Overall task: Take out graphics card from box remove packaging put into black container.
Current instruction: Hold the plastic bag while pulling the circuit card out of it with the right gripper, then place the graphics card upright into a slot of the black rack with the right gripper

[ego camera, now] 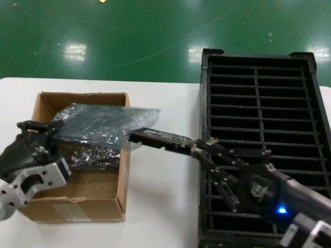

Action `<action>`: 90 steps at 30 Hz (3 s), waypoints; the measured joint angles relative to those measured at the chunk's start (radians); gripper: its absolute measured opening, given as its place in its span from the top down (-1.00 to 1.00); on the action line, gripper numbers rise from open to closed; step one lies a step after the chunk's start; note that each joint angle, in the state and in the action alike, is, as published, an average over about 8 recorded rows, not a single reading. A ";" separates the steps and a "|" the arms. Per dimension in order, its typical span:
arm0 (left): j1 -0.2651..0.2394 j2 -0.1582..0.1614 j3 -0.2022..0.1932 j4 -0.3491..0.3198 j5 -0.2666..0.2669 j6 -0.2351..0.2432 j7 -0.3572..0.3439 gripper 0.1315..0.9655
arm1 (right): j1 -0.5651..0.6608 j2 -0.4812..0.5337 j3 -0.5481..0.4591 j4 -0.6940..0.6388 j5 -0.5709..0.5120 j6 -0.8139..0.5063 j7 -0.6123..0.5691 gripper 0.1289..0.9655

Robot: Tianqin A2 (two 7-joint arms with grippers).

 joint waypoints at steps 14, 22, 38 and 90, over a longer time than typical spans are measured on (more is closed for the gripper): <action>-0.067 0.010 -0.029 0.109 0.013 -0.101 0.040 0.98 | -0.066 0.339 0.022 0.161 -0.062 0.218 0.510 0.86; -0.072 -0.052 0.011 0.163 -0.076 -0.216 0.118 0.98 | 0.076 0.617 -0.230 0.205 -0.107 0.449 0.883 0.86; -0.045 -0.129 0.007 0.196 -0.166 -0.319 0.208 0.98 | 0.054 0.572 -0.164 0.202 -0.204 0.386 0.969 0.86; -0.024 0.073 0.060 0.268 -0.065 -0.501 0.396 0.98 | 0.610 0.367 -0.217 0.113 -0.664 -0.258 1.518 0.86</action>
